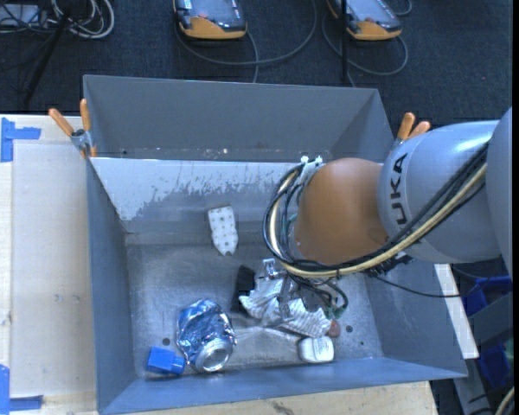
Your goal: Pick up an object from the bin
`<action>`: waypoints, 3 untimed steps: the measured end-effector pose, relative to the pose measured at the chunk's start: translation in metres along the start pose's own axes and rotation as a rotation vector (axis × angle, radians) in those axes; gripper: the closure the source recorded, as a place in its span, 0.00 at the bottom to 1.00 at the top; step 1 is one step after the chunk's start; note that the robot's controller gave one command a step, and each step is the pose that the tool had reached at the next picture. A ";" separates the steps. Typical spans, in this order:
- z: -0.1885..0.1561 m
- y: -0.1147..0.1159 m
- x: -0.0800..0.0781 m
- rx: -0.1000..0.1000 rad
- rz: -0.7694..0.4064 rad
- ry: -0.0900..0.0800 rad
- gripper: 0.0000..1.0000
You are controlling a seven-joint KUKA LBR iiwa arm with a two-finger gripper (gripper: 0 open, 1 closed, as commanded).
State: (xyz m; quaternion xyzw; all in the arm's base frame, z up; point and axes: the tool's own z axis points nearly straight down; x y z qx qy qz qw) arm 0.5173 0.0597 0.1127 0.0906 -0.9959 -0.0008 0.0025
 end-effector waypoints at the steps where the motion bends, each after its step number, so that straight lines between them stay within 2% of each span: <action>1: -0.041 -0.001 -0.004 0.002 0.008 -0.007 1.00; 2: -0.083 -0.005 -0.008 0.001 0.045 -0.001 1.00; 3: -0.101 -0.004 -0.012 0.002 0.050 -0.009 1.00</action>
Offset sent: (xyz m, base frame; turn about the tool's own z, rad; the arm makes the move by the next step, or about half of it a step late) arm 0.0117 -0.0048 0.0943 0.0542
